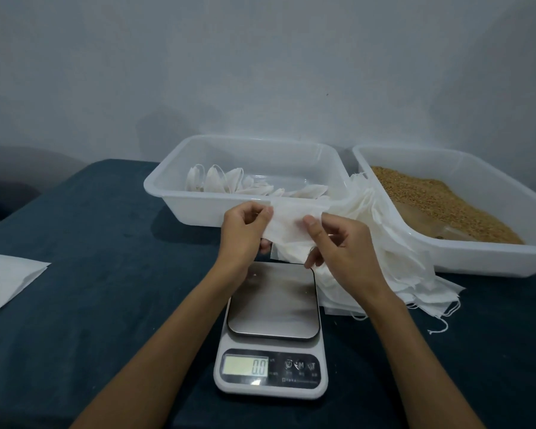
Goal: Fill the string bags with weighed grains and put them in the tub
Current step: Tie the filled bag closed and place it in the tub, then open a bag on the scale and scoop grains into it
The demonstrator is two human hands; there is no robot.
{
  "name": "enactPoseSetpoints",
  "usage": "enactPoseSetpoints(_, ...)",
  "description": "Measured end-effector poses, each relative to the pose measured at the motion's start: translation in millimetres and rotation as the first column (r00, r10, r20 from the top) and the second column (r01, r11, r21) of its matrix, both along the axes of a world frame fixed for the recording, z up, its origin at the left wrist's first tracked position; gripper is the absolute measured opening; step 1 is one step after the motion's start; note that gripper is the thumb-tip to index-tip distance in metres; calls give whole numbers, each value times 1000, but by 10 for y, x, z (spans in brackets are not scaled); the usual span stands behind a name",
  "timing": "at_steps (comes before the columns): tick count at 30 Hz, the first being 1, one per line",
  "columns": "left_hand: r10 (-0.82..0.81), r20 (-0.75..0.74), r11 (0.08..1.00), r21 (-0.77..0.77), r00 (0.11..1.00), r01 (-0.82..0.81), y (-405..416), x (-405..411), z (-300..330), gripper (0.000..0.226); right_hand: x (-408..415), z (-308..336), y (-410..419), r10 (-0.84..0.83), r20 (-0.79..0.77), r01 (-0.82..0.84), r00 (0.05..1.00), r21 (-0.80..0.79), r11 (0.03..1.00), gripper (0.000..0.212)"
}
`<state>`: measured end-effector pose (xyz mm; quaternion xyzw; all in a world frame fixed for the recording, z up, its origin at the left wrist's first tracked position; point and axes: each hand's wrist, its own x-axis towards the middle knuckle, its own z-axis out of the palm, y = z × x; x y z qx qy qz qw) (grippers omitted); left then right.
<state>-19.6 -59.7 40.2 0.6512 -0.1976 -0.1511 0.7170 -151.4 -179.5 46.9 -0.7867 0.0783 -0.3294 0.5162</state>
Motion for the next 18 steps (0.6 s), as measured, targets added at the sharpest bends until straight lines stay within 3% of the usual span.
enactPoseSetpoints(2, -30, -38, 999, 14, 999, 30, 18, 10, 16, 23, -3, 5, 37, 11, -9, -11, 1000, 3, 1000, 65)
enactPoseSetpoints(4, 10, 19, 996, 86, 1000, -11, 16, -5, 24, 24, -17, 24, 64, 24, -13, -23, 1000, 54, 998, 69)
enactPoseSetpoints(7, 94, 368, 980, 127, 925, -150, 38, -77, 87, 16, -62, 104, 51, 47, -53, -39, 997, 151, 988, 77)
enactPoseSetpoints(9, -60, 503, 993, 115, 862, 2, 74, -130, 137, 29, -101, 186, 0, 54, -114, -30, 992, 202, 979, 87)
enactPoseSetpoints(11, -314, 490, 946, 231, 813, 227, 90, -167, 144, 60, -139, 281, -61, 61, -186, -19, 981, 219, 976, 93)
enactPoseSetpoints(13, -449, 513, 889, 340, 731, 307, 68, -214, 102, 75, -186, 393, -100, 84, -249, -30, 965, 214, 976, 92)
enactPoseSetpoints(16, -463, 632, 885, 363, 621, 291, 18, -279, 43, 55, -271, 558, -111, 142, -310, -107, 940, 127, 986, 90)
enactPoseSetpoints(18, -465, 626, 885, 349, 626, 308, 31, -311, 57, 45, -309, 638, -104, 163, -367, -158, 916, 44, 986, 97)
